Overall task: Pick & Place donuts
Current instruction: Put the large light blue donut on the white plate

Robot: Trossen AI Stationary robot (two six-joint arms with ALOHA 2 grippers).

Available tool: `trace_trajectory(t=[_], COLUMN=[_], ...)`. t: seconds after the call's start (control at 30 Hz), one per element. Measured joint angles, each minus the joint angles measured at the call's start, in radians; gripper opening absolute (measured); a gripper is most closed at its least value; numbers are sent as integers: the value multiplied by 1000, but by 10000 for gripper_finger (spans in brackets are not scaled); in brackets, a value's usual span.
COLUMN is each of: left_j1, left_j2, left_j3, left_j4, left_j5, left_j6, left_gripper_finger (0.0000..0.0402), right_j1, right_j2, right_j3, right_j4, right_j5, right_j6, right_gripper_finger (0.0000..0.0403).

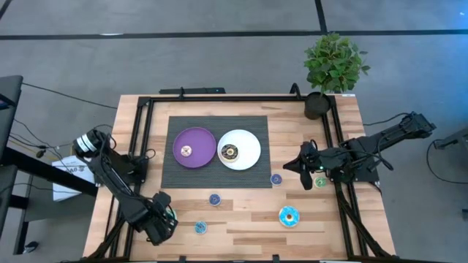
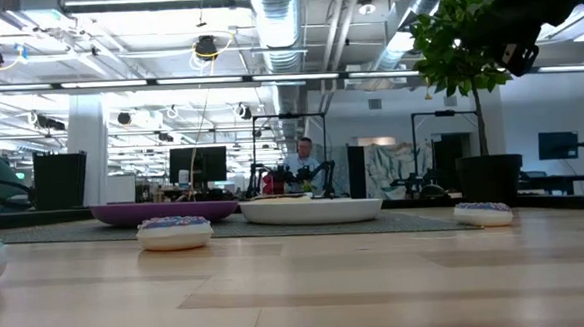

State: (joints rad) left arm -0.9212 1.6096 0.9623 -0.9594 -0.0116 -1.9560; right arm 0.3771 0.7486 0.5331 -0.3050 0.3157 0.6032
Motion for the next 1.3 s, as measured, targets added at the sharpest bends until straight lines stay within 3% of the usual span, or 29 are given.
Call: trace_trajectory(t=[0.63, 1.3], left_j1=[0, 0], left_j2=[9, 9], left_j3=[-5, -104], left_j4=[-27, 110], left_j5=[-21, -21], left_j6=[5, -18], left_gripper_finger=[251, 251], right_j1=[0, 0], right_j2=[0, 0], right_j3=[0, 0], right_j4=[4, 7], right_j5=[0, -1], right_j6=[0, 0], right_gripper_finger=[0, 0])
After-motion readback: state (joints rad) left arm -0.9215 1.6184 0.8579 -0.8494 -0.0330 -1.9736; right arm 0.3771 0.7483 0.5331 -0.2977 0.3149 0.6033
